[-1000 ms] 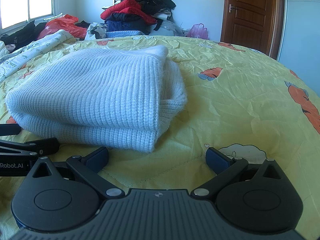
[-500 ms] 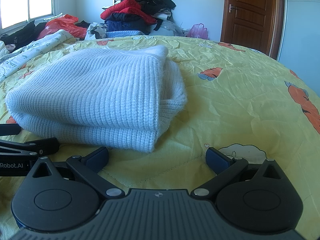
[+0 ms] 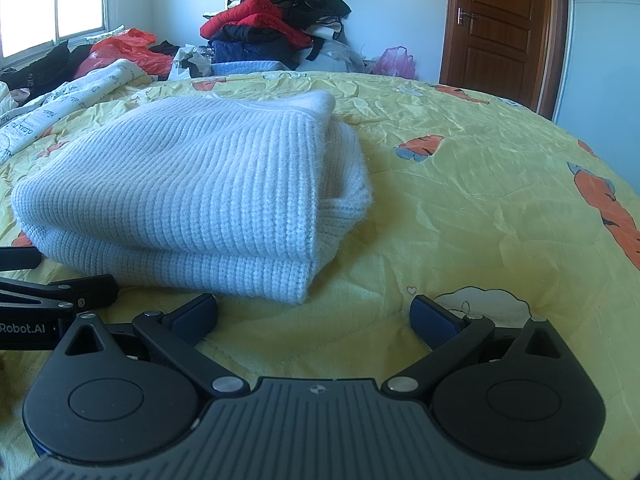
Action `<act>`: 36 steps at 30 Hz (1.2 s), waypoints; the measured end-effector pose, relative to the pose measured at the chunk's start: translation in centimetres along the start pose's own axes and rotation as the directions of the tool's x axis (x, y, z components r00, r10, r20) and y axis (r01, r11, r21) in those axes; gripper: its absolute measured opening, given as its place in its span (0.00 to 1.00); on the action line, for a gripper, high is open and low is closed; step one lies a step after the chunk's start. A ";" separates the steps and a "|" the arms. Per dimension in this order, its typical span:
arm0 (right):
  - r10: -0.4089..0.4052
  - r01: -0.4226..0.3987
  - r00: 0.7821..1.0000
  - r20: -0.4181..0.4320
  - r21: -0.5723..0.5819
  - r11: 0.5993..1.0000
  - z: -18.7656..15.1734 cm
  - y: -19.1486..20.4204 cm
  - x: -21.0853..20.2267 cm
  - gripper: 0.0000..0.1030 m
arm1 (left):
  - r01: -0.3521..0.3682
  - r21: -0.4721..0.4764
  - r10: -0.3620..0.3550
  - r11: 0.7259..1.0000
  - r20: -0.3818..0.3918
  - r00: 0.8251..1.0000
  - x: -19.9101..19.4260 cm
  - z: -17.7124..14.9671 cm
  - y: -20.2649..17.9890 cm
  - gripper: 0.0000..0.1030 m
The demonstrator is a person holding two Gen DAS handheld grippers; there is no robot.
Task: Fold small clothes
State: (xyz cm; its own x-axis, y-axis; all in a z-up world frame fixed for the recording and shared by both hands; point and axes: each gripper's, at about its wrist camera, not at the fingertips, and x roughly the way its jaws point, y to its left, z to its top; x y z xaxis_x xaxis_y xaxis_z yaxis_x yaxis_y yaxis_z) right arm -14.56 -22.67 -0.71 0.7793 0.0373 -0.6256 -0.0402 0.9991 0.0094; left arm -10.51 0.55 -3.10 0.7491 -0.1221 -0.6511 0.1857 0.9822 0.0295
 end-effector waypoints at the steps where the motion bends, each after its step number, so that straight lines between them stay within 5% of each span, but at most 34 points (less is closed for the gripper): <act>1: -0.001 0.001 1.000 -0.004 -0.002 1.000 0.1 0.0 -0.1 0.99 | 0.004 0.002 -0.004 1.000 -0.005 1.000 0.0 0.1 0.1 1.00; 12: 0.006 -0.004 0.998 -0.070 0.036 0.999 0.5 -0.2 -4.9 1.00 | -0.077 -0.077 0.071 0.994 -0.080 0.994 -6.1 -0.1 0.3 1.00; 16: 0.016 -0.014 0.998 -0.068 0.028 0.999 0.8 0.6 -7.3 1.00 | -0.028 -0.117 0.021 0.993 -0.061 0.998 -9.1 0.7 0.4 1.00; 21: 0.017 -0.017 0.998 -0.066 -0.004 1.000 1.5 1.5 -8.5 1.00 | -0.043 -0.112 0.040 0.993 -0.024 0.999 -10.7 1.6 0.1 1.00; 36: 0.023 -0.023 0.999 -0.047 -0.007 1.000 1.7 1.8 -9.0 1.00 | 0.024 -0.142 -0.029 0.990 -0.032 0.999 -11.2 1.6 0.3 1.00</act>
State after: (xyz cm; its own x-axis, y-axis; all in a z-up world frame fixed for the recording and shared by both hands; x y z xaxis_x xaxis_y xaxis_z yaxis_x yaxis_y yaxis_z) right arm -20.60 -21.22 6.29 0.7477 0.0591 -0.6613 -0.0628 0.9979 0.0182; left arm -17.85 1.94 5.47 0.7230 -0.1458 -0.6753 0.1115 0.9893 -0.0942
